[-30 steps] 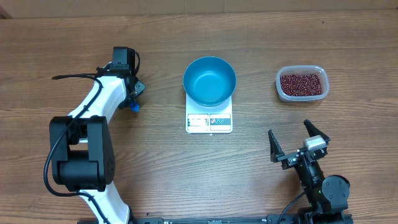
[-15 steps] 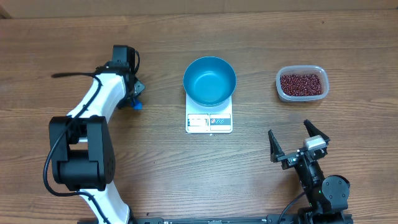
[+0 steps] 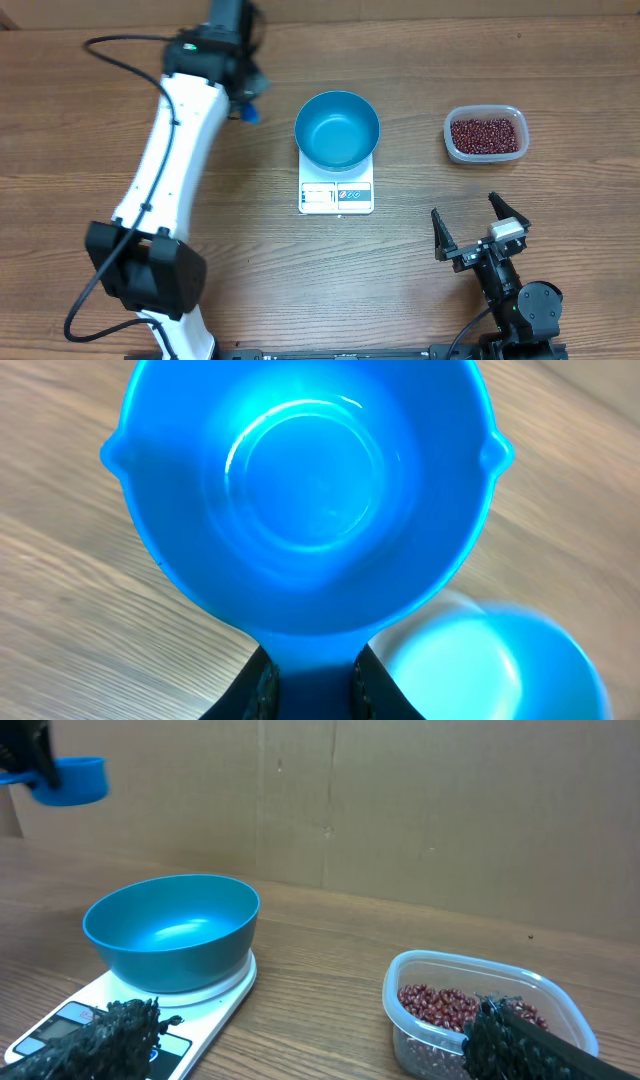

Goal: Scoop item into bowl and weigh 150g on scale
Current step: 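Lift the blue scoop with the left gripper over the teal bowl, then grasp the scoop handle with the right gripper, taking it from the left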

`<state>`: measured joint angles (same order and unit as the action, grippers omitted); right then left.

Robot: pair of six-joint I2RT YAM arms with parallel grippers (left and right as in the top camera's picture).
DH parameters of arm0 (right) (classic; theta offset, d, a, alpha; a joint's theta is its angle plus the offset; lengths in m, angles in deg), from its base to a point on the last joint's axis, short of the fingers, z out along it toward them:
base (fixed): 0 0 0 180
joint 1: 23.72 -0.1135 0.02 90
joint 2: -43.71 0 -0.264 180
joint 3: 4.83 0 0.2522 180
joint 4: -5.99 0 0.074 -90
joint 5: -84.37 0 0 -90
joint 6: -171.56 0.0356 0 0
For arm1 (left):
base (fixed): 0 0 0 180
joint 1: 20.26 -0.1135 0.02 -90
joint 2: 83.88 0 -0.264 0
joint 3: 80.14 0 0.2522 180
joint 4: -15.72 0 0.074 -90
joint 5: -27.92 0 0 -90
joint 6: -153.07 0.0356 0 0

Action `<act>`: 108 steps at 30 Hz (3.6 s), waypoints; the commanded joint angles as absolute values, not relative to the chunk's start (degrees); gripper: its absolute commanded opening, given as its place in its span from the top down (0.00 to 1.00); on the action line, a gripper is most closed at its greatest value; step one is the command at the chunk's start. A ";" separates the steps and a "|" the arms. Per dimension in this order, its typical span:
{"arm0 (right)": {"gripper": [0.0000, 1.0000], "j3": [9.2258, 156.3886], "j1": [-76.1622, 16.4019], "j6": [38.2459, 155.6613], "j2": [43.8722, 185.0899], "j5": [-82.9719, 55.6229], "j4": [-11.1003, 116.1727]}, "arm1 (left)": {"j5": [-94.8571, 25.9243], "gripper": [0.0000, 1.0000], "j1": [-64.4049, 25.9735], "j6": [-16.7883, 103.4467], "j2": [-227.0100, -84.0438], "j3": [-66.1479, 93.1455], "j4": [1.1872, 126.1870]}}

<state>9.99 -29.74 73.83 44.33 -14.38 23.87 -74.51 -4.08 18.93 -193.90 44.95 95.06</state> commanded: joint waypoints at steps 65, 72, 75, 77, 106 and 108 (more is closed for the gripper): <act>0.43 52.90 -48.47 124.82 119.37 -27.52 7.50 | -64.96 0.96 13.95 -14.14 -192.34 46.24 98.21; 0.53 52.90 -48.51 125.00 119.39 -27.52 5.47 | -63.93 0.96 13.95 -15.35 -192.34 46.24 98.19; 0.59 52.90 -48.51 126.39 119.39 -27.52 4.57 | -63.89 0.96 13.95 -15.70 -192.34 46.24 98.17; 0.61 52.90 -48.51 126.72 119.45 -27.52 4.53 | -63.67 0.96 13.95 -16.11 -192.34 46.24 98.17; 0.96 54.47 -44.62 126.02 116.90 -28.15 11.02 | -50.90 0.00 11.26 10.25 -186.66 50.17 90.36; 0.96 57.33 -42.31 122.88 114.38 -28.13 18.17 | -56.10 0.00 11.24 16.39 -182.49 51.33 91.00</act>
